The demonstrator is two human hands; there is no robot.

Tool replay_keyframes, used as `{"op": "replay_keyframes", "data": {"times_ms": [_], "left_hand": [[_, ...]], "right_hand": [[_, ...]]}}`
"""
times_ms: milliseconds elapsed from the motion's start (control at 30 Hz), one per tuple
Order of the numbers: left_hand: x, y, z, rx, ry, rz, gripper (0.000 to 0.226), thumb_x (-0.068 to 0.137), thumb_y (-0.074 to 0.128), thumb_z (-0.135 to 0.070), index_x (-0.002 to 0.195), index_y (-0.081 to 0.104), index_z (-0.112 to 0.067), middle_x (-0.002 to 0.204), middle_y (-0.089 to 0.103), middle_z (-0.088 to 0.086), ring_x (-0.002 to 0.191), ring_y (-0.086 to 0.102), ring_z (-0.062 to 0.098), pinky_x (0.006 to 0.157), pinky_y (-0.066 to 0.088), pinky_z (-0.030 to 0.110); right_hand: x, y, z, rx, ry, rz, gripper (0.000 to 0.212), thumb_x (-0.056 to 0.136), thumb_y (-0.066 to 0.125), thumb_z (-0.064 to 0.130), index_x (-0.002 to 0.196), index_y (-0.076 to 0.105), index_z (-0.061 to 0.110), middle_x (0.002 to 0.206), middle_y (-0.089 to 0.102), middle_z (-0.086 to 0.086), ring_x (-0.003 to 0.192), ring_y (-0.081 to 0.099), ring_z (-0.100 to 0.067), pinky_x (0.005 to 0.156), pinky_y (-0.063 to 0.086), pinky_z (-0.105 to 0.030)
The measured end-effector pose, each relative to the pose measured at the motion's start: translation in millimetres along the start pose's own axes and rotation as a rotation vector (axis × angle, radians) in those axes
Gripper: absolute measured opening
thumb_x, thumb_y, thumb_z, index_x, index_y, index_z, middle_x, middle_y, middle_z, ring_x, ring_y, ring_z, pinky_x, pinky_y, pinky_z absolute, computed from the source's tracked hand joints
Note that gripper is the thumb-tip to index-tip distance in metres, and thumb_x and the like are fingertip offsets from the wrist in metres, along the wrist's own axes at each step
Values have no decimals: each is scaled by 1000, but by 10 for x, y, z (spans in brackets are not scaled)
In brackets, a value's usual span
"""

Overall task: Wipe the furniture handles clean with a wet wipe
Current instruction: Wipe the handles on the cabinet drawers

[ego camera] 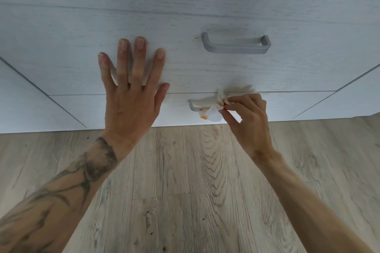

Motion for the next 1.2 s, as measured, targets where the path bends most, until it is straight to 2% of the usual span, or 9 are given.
{"op": "replay_keyframes", "data": {"times_ms": [100, 200, 300, 400, 600, 833, 1033, 1133, 1200], "left_hand": [[0, 11, 0, 2, -3, 9, 86, 115, 46, -51, 170, -10, -17, 169, 3, 21, 156, 5, 45, 128, -6, 65], [-1, 13, 1, -5, -4, 18, 85, 115, 47, -50, 170, -9, -16, 169, 4, 22, 155, 7, 47, 126, 3, 69], [3, 9, 1, -21, -2, 26, 85, 115, 47, -49, 170, -8, -16, 168, 6, 23, 154, 9, 49, 124, 8, 72], [8, 4, 2, -21, -5, 35, 84, 115, 46, -49, 170, -8, -15, 168, 7, 24, 154, 11, 50, 124, 9, 73], [8, -4, -6, -25, -5, 33, 84, 116, 46, -48, 170, -10, -15, 168, 6, 24, 154, 11, 50, 124, 8, 72], [7, 7, -8, -12, -8, 36, 85, 116, 45, -49, 170, -11, -15, 168, 6, 24, 154, 11, 49, 125, 7, 71], [8, 16, -2, -17, -8, 24, 85, 115, 45, -50, 170, -11, -16, 168, 4, 22, 155, 9, 49, 126, 0, 68], [12, 14, -5, -6, -15, 22, 85, 115, 46, -49, 170, -9, -16, 168, 5, 22, 155, 8, 48, 126, 5, 70], [10, 11, -14, -2, -13, 20, 84, 115, 47, -48, 170, -8, -15, 168, 7, 23, 154, 10, 49, 125, 9, 72]], "right_hand": [[18, 30, 33, 27, -6, 28, 11, 88, 88, 10, 96, 80, 10, 99, 79, 0, 95, 68, -33, 90, 43, -37], [51, 91, 98, 74, 7, 69, 15, 90, 84, 9, 103, 77, 14, 104, 75, 2, 101, 63, -27, 92, 39, -33], [60, 77, 62, 118, 82, 66, 17, 89, 84, 9, 101, 74, 14, 115, 63, -5, 106, 53, -16, 94, 42, -37], [34, 58, 88, 59, 52, 54, 11, 89, 83, 6, 96, 77, 12, 105, 65, -7, 99, 57, -23, 86, 44, -43], [-53, 91, 96, 10, -43, 75, 21, 88, 88, 17, 108, 82, 17, 108, 76, 2, 101, 62, -26, 90, 31, -30], [61, 174, 124, 103, -63, 42, 8, 86, 88, 16, 93, 85, 16, 91, 77, 4, 95, 55, -20, 88, 28, -28], [88, 132, 67, 117, -60, 66, 7, 87, 87, 17, 93, 86, 15, 89, 76, 4, 94, 55, -21, 86, 35, -33], [80, 153, 110, 115, -14, 40, 5, 86, 88, 17, 90, 86, 15, 88, 76, 4, 93, 59, -25, 84, 39, -41], [87, 230, 223, 122, -16, 47, 6, 84, 89, 17, 89, 85, 15, 86, 76, 4, 90, 61, -29, 83, 38, -39]]}}
Point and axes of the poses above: each hand's wrist, its own x-axis towards the middle knuckle, its own y-axis out of the palm, z = x × y, the point moved 9 cm from there along x, towards the middle knuckle
